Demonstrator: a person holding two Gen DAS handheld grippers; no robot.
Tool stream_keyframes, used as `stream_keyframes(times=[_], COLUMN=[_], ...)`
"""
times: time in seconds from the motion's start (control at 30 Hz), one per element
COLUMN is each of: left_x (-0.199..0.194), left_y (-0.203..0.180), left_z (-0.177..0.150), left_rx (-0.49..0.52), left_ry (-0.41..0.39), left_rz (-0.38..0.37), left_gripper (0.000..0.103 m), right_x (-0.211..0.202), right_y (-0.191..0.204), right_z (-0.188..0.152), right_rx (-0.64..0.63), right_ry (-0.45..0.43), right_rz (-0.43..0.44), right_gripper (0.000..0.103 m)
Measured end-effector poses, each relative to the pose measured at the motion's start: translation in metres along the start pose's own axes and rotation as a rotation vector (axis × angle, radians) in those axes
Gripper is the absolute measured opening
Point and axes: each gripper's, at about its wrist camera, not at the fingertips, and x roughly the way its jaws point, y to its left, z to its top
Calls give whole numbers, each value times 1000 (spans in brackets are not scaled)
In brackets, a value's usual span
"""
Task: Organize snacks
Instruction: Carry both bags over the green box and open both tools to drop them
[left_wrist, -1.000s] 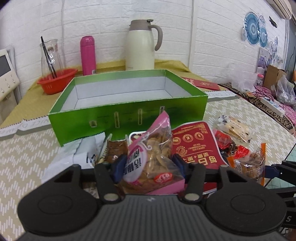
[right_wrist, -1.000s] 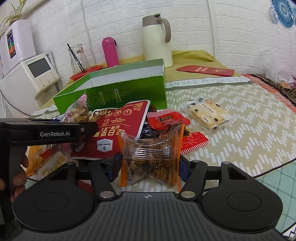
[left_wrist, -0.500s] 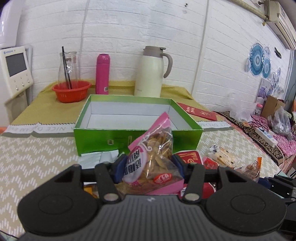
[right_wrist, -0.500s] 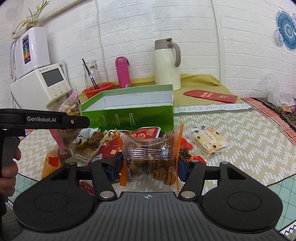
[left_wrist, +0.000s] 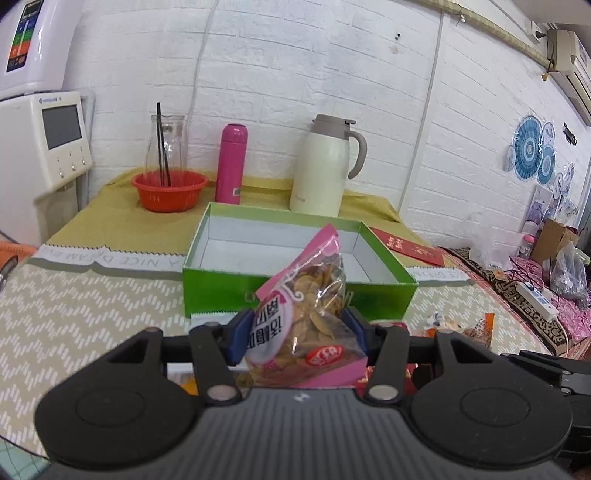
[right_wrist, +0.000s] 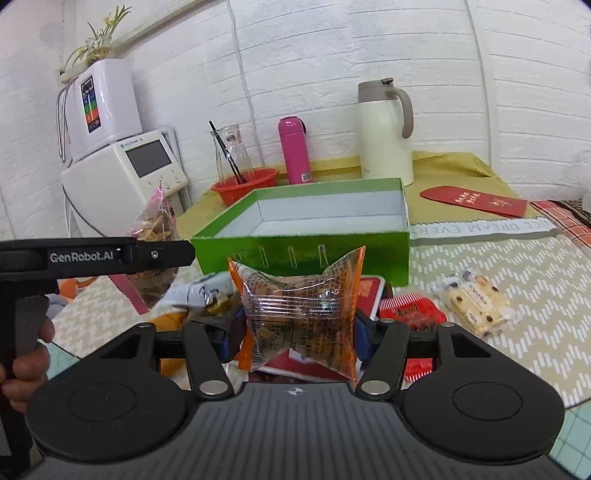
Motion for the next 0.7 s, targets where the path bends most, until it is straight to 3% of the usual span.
stream_keyframes(times=[0.13,0.27,0.5,0.7], left_x=[25,66,126,157], left_y=[6,16,34,56], left_z=[31,54,65,58], left_rx=[15,9,35,-29], left_ry=[-66,-60,29,125], left_rz=[-6,16,38,28], left_gripper=[53,53,53,54], right_x=[16,52,128,164], right_y=[-8,-15,-29,-40], right_z=[34,61,82,84], right_rx=[-8,-38,-40,-4], right_ry=[-98,-148,-10,89], right_rz=[-12,-76,-97,-79], right_gripper=[95,95,95,99])
